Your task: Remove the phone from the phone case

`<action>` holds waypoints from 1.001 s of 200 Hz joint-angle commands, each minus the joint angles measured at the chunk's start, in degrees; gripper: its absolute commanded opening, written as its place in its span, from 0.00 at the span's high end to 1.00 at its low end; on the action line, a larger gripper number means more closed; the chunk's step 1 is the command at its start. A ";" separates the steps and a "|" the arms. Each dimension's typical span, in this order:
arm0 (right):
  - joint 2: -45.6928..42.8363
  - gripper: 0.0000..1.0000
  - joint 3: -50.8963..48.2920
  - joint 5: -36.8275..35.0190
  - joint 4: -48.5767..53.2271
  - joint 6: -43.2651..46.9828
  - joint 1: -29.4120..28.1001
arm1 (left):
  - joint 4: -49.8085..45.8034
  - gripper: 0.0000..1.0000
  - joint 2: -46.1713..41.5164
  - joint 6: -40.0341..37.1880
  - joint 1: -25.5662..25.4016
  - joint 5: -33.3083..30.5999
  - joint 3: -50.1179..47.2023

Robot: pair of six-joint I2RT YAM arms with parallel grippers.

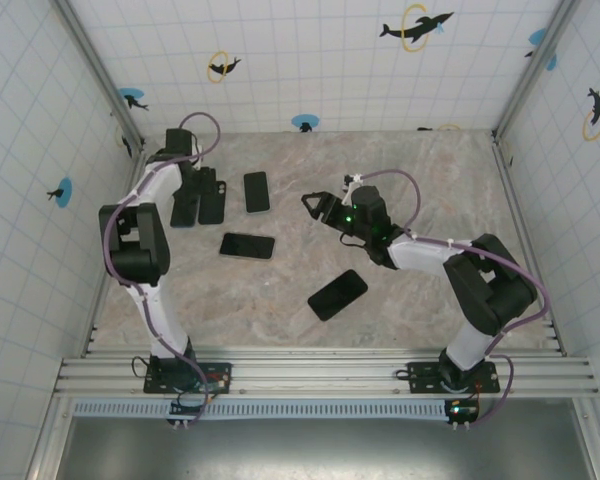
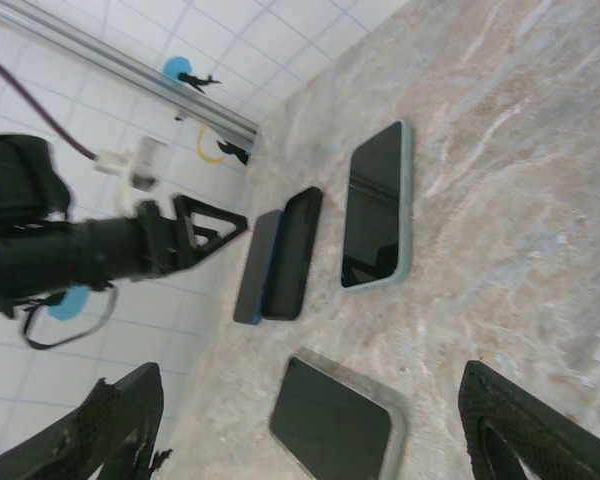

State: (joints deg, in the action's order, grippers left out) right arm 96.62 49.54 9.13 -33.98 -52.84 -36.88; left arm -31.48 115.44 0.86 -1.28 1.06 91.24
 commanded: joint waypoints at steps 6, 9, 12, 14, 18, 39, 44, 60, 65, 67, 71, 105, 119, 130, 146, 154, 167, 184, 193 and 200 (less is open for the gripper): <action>-3.40 0.18 0.75 -0.04 3.45 4.16 0.68 | -2.58 0.12 -3.28 4.67 -4.19 3.42 -0.87; -3.51 0.17 0.77 0.00 3.72 4.29 0.77 | -2.56 0.11 -3.29 5.05 -4.63 3.64 -0.96; -3.65 0.17 0.80 0.01 3.96 4.42 0.81 | -2.58 0.11 -3.24 5.60 -4.93 3.80 -0.91; -3.70 0.17 0.77 0.04 4.06 4.48 0.84 | -2.58 0.11 -3.21 5.89 -5.15 3.87 -0.90; -3.84 0.16 0.76 -0.01 4.31 4.68 0.97 | -2.48 0.11 -3.04 6.68 -5.50 4.01 -0.89; -4.80 0.14 0.50 -0.58 5.60 5.47 1.29 | -1.55 0.08 -2.22 10.17 -7.58 4.74 -0.80; -4.99 0.14 0.49 -0.75 5.91 5.55 1.36 | -1.34 0.07 -2.01 10.66 -8.27 4.66 -0.80; -5.60 0.12 0.20 -0.95 6.58 5.64 1.78 | -1.21 0.05 -0.68 12.77 -9.57 3.49 -0.11; -5.80 0.12 0.20 -1.03 6.92 5.71 1.88 | -0.90 0.05 -0.30 13.92 -9.78 3.17 -0.17; -5.86 0.12 0.14 -1.10 6.95 5.72 1.90 | -0.69 0.04 -0.15 14.04 -9.86 2.86 -0.23; -6.03 0.11 0.05 -1.20 7.22 5.74 1.99 | -0.28 0.03 0.11 15.61 -10.05 2.61 -0.39; -7.40 0.09 -1.12 -1.82 7.84 5.79 2.99 | 2.73 0.02 3.23 19.81 -12.89 0.79 0.25; -7.91 0.09 -1.62 -1.92 7.94 5.64 3.44 | 3.71 0.03 4.79 20.78 -13.58 0.46 0.70; -8.26 0.08 -1.94 -2.02 8.16 5.55 3.73 | 4.54 0.02 5.97 21.34 -14.17 0.23 1.21; -8.88 0.08 -2.59 -2.26 8.08 5.43 4.16 | 4.33 0.02 8.24 21.55 -15.00 -1.07 3.04; -9.20 0.08 -2.92 -2.40 8.06 5.36 4.45 | 4.14 0.03 9.33 21.56 -15.30 -1.61 4.15; -9.59 0.08 -3.57 -2.52 8.05 5.12 4.78 | 3.86 0.02 11.02 21.72 -15.84 -2.00 5.73; -10.02 0.08 -4.16 -2.62 7.77 4.74 5.24 | 3.69 0.03 12.75 21.72 -16.30 -2.81 7.79; -10.11 0.08 -4.46 -2.67 7.63 4.52 5.44 | 3.32 0.02 13.69 21.71 -16.32 -3.49 8.76; -10.21 0.08 -4.63 -2.75 7.61 4.36 5.62 | 2.78 0.03 14.42 21.52 -16.46 -4.90 9.58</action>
State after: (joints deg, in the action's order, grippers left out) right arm 88.42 46.17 7.35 -26.39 -47.99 -31.92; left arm -27.81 127.68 21.47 -17.45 -0.19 97.03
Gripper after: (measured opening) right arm 0.917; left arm 0.975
